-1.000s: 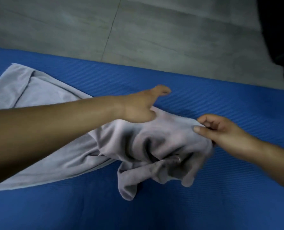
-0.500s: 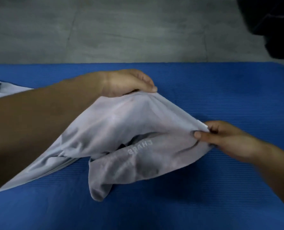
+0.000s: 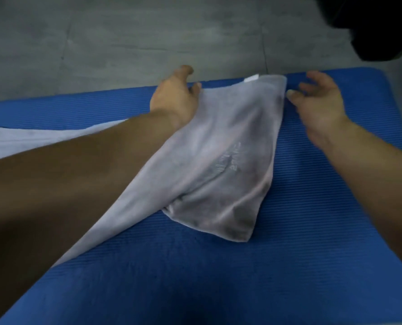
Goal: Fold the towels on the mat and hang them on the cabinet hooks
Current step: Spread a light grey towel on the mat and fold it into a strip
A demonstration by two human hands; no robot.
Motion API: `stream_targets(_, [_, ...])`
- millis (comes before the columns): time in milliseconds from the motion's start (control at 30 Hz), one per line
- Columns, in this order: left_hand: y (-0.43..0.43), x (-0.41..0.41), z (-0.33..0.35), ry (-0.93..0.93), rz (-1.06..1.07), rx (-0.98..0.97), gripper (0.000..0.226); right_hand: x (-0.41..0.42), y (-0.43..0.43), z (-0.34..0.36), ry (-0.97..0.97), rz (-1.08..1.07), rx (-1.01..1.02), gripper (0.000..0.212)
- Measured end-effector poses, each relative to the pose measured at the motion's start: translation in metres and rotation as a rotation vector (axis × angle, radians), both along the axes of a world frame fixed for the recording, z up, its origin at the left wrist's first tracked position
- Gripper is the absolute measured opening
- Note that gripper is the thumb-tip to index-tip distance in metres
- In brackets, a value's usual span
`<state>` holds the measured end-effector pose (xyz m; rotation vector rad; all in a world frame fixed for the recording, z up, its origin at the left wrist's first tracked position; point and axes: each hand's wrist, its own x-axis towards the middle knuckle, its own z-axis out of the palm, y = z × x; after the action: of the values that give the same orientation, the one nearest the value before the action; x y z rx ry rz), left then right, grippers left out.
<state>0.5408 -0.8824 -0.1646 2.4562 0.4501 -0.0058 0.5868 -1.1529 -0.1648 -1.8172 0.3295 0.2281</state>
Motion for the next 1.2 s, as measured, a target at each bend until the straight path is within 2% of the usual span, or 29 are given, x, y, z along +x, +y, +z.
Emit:
stream_targets(67, [-0.011, -0.019, -0.001, 0.063, -0.031, -0.051, 0.051, -0.013, -0.002, -0.005, 0.045, 0.036, -0.221, 0.059])
stream_targets(167, [-0.023, -0.078, -0.005, 0.147, -0.170, 0.062, 0.044, -0.065, -0.010, -0.016, 0.162, 0.154, -0.399, 0.039])
stream_targets(267, [-0.025, -0.139, -0.014, 0.248, -0.283, 0.261, 0.044, -0.127, -0.010, -0.018, 0.389, 0.394, -0.495, 0.050])
stream_targets(367, [-0.022, -0.173, -0.028, 0.348, -0.339, 0.302, 0.060, -0.169, 0.000, -0.022, 0.322, 0.498, -0.609, 0.046])
stream_targets(467, [-0.019, -0.184, -0.036, 0.364, -0.374, 0.279, 0.072, -0.188, 0.014, -0.033, 0.159, 0.307, -0.395, 0.033])
stream_targets(567, [-0.023, -0.186, -0.034, 0.396, -0.372, 0.254, 0.067, -0.194, 0.018, -0.036, 0.229, -0.079, 0.021, 0.022])
stream_targets(600, [-0.024, -0.186, -0.032, 0.408, -0.365, 0.236, 0.066, -0.194, 0.013, -0.036, 0.259, -0.177, 0.082, 0.019])
stream_targets(667, [-0.027, -0.186, -0.030, 0.439, -0.370, 0.226, 0.065, -0.197, -0.008, -0.038, 0.243, -0.260, -0.079, 0.021])
stream_targets(733, [-0.028, -0.187, -0.030, 0.464, -0.406, 0.271, 0.067, -0.203, -0.039, -0.041, 0.215, -0.242, -0.289, 0.024])
stream_targets(833, [-0.030, -0.191, -0.034, 0.514, -0.447, 0.342, 0.071, -0.212, -0.084, -0.044, 0.172, -0.050, -0.590, 0.021])
stream_targets(967, [-0.030, -0.194, -0.041, 0.540, -0.444, 0.381, 0.077, -0.220, -0.117, -0.042, 0.096, 0.188, -1.031, 0.028])
stream_targets(1067, [-0.027, -0.200, -0.045, 0.548, -0.461, 0.395, 0.083, -0.222, -0.118, -0.042, 0.163, 0.215, -1.105, 0.032])
stream_targets(1133, [-0.024, -0.204, -0.046, 0.501, -0.456, 0.374, 0.085, -0.225, -0.109, -0.039, 0.056, 0.225, -1.175, 0.037])
stream_targets(1200, [-0.016, -0.206, -0.043, 0.434, -0.432, 0.348, 0.084, -0.226, -0.089, -0.032, -0.112, 0.347, -1.203, 0.033])
